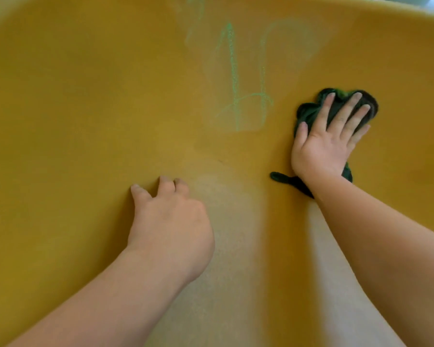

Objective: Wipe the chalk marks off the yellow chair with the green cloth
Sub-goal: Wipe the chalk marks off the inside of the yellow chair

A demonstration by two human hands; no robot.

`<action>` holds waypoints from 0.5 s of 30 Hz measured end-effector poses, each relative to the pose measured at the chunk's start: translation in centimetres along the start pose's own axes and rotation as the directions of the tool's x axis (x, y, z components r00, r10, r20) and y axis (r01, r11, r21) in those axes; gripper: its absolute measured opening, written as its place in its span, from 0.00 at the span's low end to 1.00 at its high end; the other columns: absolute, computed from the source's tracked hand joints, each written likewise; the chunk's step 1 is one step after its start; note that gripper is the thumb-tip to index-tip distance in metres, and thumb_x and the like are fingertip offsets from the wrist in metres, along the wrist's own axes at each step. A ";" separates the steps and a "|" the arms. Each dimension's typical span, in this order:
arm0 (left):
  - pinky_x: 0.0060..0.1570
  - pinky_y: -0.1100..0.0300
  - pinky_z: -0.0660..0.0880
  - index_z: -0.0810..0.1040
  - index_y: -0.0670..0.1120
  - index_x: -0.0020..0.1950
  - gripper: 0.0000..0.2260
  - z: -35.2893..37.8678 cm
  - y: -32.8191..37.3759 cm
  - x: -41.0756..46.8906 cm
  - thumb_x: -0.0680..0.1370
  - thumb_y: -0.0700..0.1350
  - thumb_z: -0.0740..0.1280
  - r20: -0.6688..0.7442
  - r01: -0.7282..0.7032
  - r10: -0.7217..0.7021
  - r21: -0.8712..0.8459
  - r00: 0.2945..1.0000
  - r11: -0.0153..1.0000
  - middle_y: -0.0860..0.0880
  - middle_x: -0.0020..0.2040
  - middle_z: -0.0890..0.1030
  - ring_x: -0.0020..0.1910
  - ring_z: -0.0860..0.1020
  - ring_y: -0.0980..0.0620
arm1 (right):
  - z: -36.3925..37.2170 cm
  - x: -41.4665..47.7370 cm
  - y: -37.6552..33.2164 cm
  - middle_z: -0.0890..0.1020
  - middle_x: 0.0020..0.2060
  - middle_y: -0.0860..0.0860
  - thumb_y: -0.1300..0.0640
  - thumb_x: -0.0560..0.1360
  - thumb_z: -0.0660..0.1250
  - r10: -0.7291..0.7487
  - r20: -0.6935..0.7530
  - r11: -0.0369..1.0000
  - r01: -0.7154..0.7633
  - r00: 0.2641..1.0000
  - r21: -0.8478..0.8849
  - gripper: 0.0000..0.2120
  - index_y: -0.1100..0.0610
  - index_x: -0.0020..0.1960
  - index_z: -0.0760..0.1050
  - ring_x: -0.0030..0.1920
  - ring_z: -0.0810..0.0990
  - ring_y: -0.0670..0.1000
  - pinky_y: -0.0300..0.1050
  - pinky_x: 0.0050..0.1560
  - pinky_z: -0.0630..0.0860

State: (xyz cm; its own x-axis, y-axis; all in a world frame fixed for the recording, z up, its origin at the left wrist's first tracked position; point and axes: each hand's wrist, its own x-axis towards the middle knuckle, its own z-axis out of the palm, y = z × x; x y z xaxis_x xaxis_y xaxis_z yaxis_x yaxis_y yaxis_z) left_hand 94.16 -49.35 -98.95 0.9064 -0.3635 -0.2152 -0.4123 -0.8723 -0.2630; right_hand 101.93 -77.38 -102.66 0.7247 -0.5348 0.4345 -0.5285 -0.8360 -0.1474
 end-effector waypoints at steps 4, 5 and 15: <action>0.63 0.36 0.66 0.77 0.48 0.61 0.17 0.1 0.0 0.2 0.79 0.52 0.55 -0.068 0.003 -0.005 -0.021 0.998 1.000 0.46 0.67 0.71 0.67 0.67 0.45 | 2.1 -6.4 -8.1 0.38 0.82 0.56 0.40 0.84 0.46 -0.528 0.189 0.849 0.514 0.828 0.121 0.31 0.47 0.83 0.42 0.81 0.36 0.62 0.64 0.78 0.36; 0.62 0.39 0.67 0.77 0.49 0.60 0.17 0.2 -0.1 0.2 0.79 0.52 0.55 -0.094 0.006 -0.008 -0.028 0.996 1.000 0.48 0.65 0.72 0.65 0.68 0.46 | 2.1 -8.0 -9.0 0.36 0.82 0.53 0.40 0.84 0.44 -0.606 0.237 0.796 0.578 0.759 0.181 0.30 0.46 0.83 0.40 0.81 0.33 0.59 0.62 0.78 0.34; 0.71 0.27 0.42 0.42 0.45 0.82 0.39 0.1 0.2 6.4 0.79 0.67 0.47 -0.204 0.021 -0.020 0.005 0.979 1.000 0.40 0.81 0.38 0.79 0.37 0.36 | -0.8 -1.0 3.2 0.36 0.82 0.49 0.37 0.84 0.40 -0.588 0.283 0.751 0.641 0.757 -0.155 0.27 0.38 0.81 0.39 0.81 0.34 0.56 0.64 0.77 0.32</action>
State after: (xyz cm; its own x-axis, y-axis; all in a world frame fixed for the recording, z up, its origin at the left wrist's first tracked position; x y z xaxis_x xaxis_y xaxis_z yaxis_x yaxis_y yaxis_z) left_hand 99.87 -51.81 -100.49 0.9142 -0.4052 -0.0131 -0.3932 -0.8783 -0.2720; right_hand 99.14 -79.42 -102.82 0.9851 0.0519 0.1641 -0.0008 -0.9521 0.3058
